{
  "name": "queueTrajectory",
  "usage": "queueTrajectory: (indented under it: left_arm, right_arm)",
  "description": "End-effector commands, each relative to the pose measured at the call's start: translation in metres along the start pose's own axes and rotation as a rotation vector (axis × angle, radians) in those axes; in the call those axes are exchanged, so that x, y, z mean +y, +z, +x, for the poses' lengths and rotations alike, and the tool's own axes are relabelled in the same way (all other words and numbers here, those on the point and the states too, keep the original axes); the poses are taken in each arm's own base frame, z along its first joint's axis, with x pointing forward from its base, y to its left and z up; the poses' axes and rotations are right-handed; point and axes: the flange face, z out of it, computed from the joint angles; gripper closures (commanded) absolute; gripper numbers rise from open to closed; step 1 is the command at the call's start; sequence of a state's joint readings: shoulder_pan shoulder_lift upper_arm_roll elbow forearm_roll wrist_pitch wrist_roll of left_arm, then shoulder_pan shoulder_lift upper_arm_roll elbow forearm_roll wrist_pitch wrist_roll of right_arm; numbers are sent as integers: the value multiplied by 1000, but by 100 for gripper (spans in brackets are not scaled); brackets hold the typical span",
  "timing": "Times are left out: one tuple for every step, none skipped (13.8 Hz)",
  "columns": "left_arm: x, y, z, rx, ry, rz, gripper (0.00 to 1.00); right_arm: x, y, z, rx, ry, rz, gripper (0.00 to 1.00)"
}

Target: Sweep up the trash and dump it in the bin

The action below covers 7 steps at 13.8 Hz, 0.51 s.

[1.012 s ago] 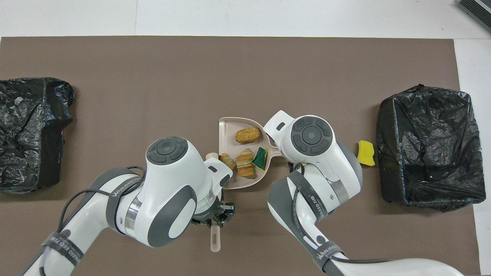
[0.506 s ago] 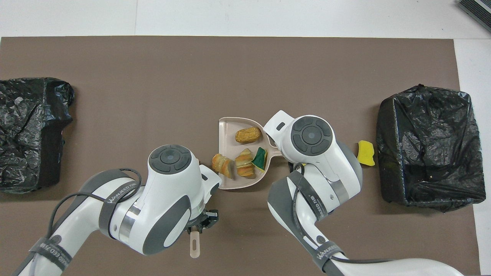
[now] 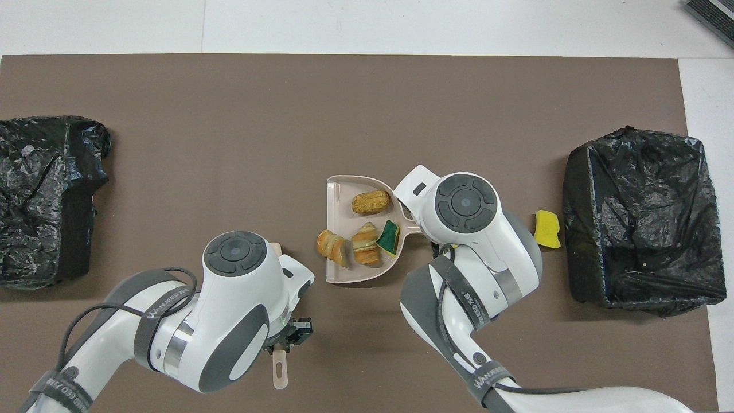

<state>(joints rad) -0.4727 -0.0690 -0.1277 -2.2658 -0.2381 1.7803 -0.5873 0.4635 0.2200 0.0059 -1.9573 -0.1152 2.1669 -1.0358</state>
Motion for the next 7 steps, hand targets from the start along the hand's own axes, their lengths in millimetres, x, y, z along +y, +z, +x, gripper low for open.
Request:
queueTrajectory:
  left_arm:
    - [-5,7,-5,89,-15,-30,100]
    - [4,10,-4,114,-3,-40,100]
    - [9,12,3,135,4,-56,100]
    - [12,14,7,140,11,-69,100]
    - [23,16,3,135,22,-83,100]
    - [37,15,-5,129,28,-125,100]
    - [43,14,-9,132,43,-132,100]
  right_arm:
    - [-1,5,-2,15,30,1,100]
    - [0,6,-5,15,36,1,100]
    - [2,5,-7,20,40,-4,100]
    - [5,5,-8,42,57,-7,100]
    - [6,3,-9,85,79,1,100]
    - [9,1,-12,127,108,9,100]
    - [13,0,-16,161,124,15,100]
